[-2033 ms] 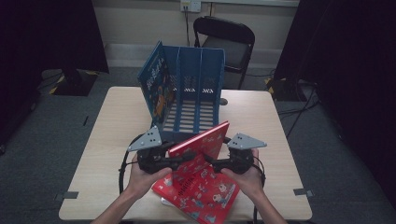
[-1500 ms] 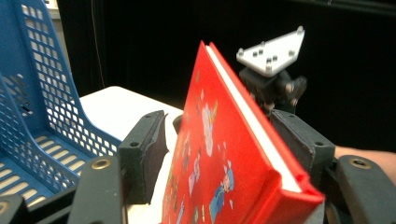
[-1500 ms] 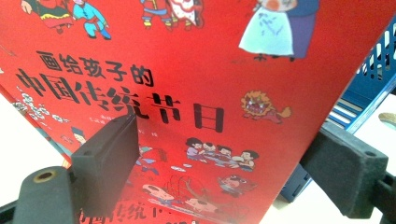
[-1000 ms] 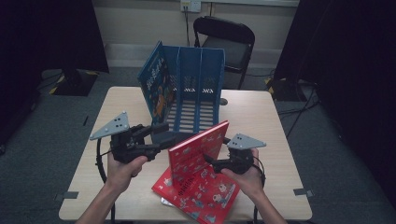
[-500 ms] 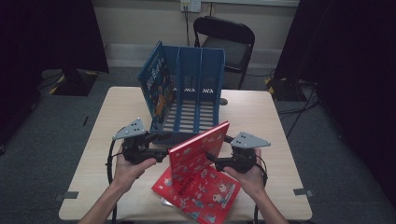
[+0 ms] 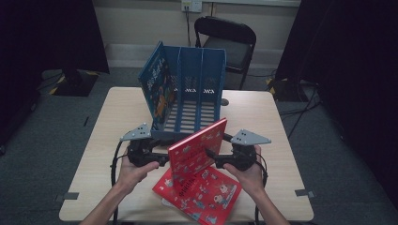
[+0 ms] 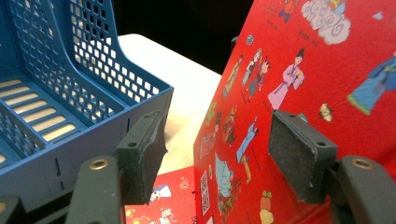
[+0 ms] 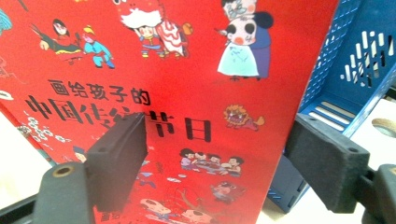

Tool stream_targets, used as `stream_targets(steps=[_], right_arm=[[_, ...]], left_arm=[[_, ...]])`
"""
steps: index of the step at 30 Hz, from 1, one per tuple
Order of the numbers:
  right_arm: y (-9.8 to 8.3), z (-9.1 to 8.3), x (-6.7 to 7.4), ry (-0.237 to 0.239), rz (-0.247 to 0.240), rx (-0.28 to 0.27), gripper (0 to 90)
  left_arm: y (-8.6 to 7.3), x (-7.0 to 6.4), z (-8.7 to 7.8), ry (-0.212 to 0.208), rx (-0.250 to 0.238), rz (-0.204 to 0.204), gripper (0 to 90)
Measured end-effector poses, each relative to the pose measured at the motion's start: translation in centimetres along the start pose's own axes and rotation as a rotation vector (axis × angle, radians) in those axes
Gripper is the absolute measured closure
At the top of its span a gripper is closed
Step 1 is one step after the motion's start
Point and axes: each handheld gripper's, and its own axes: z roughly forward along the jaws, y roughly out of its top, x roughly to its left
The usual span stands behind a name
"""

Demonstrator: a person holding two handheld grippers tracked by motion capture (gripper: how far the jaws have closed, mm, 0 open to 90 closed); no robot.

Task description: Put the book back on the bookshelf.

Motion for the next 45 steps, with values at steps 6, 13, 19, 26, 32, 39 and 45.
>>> stream_targets(steps=[6,13,19,26,32,39,45], right_arm=[[0.1,0.1,-0.1,0.013,0.011,0.006,23.6],[0.2,0.2,-0.2,0.017,0.016,0.010,23.6],[0.2,0.5,-0.2,0.028,0.026,0.011,24.3],[0.2,0.6,-0.1,0.030,0.022,0.015,24.2],[0.2,0.7,-0.2,0.033,0.027,0.011,24.2],[0.2,0.8,-0.2,0.037,0.029,0.009,25.5],[0.1,0.9,-0.3,0.044,0.033,0.006,25.6]], left_arm=[[-0.1,-0.6,0.4,-0.019,0.004,0.023,36.2],[-0.3,-0.6,0.7,-0.026,0.009,0.023,35.5],[-0.2,-1.0,0.9,-0.017,0.016,0.038,32.7],[-0.4,-0.9,1.0,-0.011,0.028,0.038,32.8],[-0.4,-1.2,1.3,-0.011,0.037,0.048,33.1],[-0.5,-1.3,1.4,-0.013,0.046,0.050,33.3],[-0.5,-1.6,1.7,-0.017,0.046,0.057,33.5]])
